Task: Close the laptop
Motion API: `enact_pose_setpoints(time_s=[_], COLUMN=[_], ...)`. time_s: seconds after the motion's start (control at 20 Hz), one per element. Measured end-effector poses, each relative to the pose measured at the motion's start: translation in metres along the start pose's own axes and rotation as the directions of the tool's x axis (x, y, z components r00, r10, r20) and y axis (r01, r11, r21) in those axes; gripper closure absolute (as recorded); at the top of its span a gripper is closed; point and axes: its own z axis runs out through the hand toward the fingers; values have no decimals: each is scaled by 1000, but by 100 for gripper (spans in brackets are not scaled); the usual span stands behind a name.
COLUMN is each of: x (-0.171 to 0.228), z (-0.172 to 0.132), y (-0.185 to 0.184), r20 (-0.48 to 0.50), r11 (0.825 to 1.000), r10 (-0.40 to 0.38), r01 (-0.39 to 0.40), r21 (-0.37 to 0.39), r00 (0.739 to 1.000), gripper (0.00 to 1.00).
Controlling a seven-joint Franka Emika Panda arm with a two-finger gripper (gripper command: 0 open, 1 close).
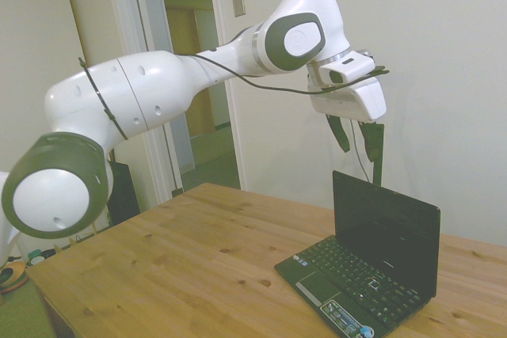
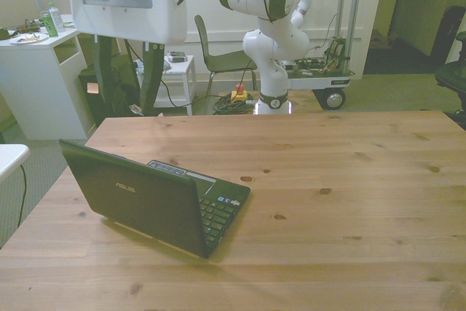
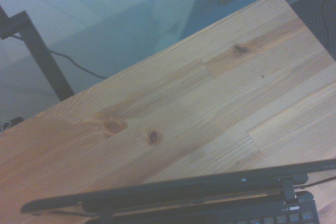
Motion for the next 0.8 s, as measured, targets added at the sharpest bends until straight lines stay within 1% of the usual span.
enact_pose_setpoints(time_s=[0.1, 0.15, 0.4, 0.8], x=[8, 11, 23, 27], z=[6, 10, 28, 48], y=[0, 0, 1, -4], r20=[-10, -15, -56, -63], r11=[1000, 1000, 999, 1000], r10=[8, 12, 23, 25], r01=[-8, -12, -24, -25], r21=[-9, -12, -29, -3], r00=[1000, 1000, 998, 998], gripper=[0, 100, 100, 100])
